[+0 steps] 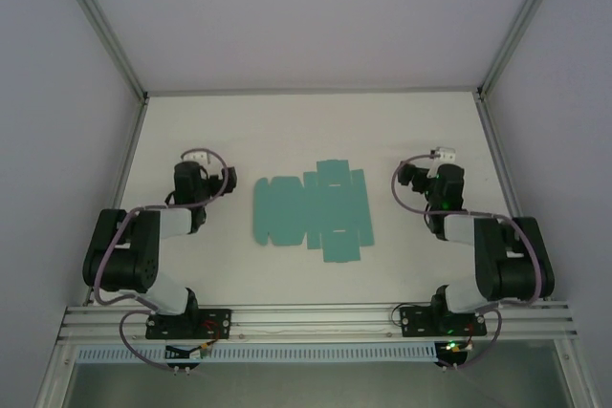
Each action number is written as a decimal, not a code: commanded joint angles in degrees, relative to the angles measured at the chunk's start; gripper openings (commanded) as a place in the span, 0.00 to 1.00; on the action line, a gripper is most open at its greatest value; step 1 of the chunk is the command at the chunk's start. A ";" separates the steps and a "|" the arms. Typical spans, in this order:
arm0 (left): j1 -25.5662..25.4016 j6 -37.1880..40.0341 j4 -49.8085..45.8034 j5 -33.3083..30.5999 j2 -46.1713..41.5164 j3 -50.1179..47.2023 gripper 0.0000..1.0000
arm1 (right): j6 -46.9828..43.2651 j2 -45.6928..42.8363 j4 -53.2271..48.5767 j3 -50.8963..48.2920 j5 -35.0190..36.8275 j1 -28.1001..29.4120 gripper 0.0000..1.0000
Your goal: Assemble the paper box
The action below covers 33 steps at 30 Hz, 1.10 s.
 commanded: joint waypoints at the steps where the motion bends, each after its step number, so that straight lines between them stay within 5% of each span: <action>1: 0.13 -4.12 -14.24 1.59 -6.06 6.66 1.00 | 4.34 -5.73 -17.13 7.23 1.73 0.25 1.00; 8: -4.16 -20.83 -25.62 2.41 -12.93 7.26 1.00 | 16.46 -9.07 -43.86 17.09 -2.03 7.05 0.99; 12: -10.19 -24.40 -35.57 3.38 -16.35 7.47 1.00 | 21.55 -5.13 -55.95 21.90 -11.09 12.87 0.84; 16: -13.28 -28.79 -37.08 9.65 -18.71 4.19 1.00 | 22.28 -0.09 -59.41 24.30 -11.22 21.82 0.69; 22: -13.48 -29.93 -35.91 12.58 -17.25 1.23 1.00 | 26.53 7.50 -54.54 24.48 -18.09 22.88 0.45; 33: -14.78 -30.29 -24.42 25.63 -3.51 1.34 0.93 | 26.98 17.94 -55.14 23.63 -12.54 22.78 0.34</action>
